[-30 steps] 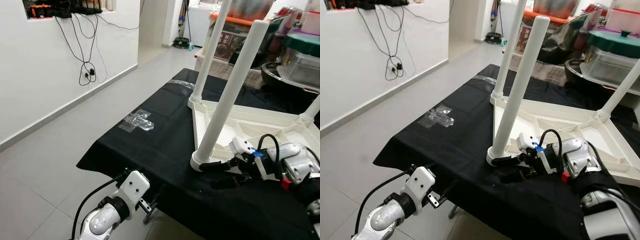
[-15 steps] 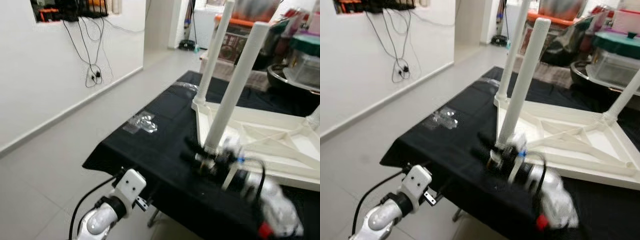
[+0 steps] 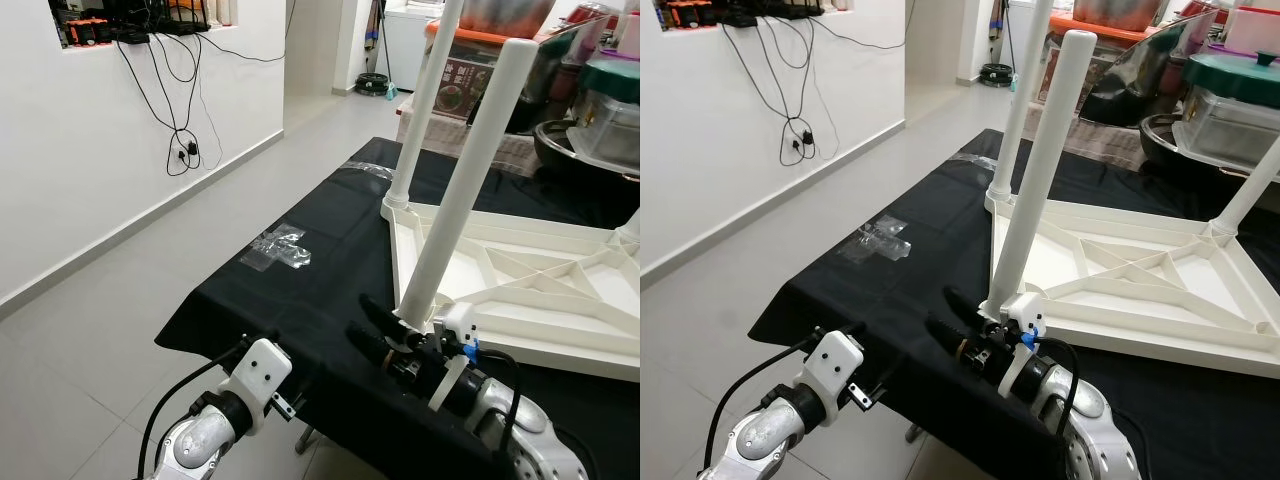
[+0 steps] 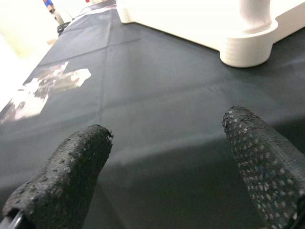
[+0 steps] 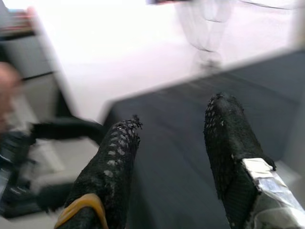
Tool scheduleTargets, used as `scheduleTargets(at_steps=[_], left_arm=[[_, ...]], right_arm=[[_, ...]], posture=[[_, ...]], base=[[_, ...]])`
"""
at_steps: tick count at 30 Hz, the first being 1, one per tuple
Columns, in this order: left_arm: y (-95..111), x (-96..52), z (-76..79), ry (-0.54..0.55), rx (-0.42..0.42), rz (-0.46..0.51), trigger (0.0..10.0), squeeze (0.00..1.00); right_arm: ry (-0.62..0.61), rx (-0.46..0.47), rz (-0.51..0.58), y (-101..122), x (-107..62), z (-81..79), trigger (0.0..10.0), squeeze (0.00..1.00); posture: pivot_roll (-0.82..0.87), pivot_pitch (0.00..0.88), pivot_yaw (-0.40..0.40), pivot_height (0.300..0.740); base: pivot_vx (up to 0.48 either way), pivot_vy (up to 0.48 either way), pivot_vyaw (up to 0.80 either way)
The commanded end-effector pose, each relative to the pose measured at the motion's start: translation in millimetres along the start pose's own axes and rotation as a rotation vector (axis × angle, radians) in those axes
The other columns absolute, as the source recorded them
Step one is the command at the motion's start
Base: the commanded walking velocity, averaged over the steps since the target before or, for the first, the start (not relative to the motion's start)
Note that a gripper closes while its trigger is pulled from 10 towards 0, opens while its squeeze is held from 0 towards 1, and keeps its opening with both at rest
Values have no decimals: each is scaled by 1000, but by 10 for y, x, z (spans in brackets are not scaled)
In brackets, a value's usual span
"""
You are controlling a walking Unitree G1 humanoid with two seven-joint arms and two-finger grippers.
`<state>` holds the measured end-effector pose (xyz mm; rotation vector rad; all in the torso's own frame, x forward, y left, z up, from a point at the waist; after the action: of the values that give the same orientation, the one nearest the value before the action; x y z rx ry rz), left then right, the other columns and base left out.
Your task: Building children table
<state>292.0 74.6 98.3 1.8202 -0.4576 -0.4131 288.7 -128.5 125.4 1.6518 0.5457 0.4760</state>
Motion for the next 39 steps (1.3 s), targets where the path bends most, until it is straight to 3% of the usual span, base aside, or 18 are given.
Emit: scheduleTargets(at_steps=[1, 11, 18, 25, 35, 37, 39], left_arm=[[-2, -2, 22, 0, -6, 6, 10000, 0], [-13, -3, 11, 6, -32, 7, 10000, 0], [-6, -1, 17, -2, -32, 4, 10000, 0], [8, -6, 22, -4, -22, 12, 10000, 0], [-4, -22, -12, 16, -19, 0, 10000, 0], [-3, -27, -9, 16, -18, -2, 10000, 0], [-3, -27, -9, 16, -18, -2, 10000, 0]], right_arm=[[-36, 4, 5, 5, -23, 2, 10000, 0], [13, -16, -11, -28, 12, -166, 10000, 0], [-18, -32, -14, -17, 21, -141, 10000, 0], [-32, -43, -12, 24, 23, -120, 10000, 0], [-182, -90, 77, 403, 371, 31, 10000, 0], [-252, -111, 109, 525, 515, 110, 10000, 0], [-252, -111, 109, 525, 515, 110, 10000, 0]], posture=[[1, 0, -66, 740], [3, 0, -68, 740], [2, 0, -67, 740], [2, 0, -65, 740], [10, 12, -62, 740], [15, 13, -62, 740], [15, 13, -62, 740]], base=[[0, 0, -800], [0, 249, -539], [0, 476, 0], [0, 70, 0], [0, 0, 0], [0, 0, 0], [0, 0, 0]])
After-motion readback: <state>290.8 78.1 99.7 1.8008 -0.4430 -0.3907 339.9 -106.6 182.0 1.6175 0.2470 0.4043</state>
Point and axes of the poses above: a point about 5 cm out from each wrist's last joint towards the gripper, its own x axis pointing out of the wrist towards the gripper, its own y axis along the axis of the wrist's last joint, z = x × y, the point moved 6 cm from there along x, pointing out of the wrist towards the gripper
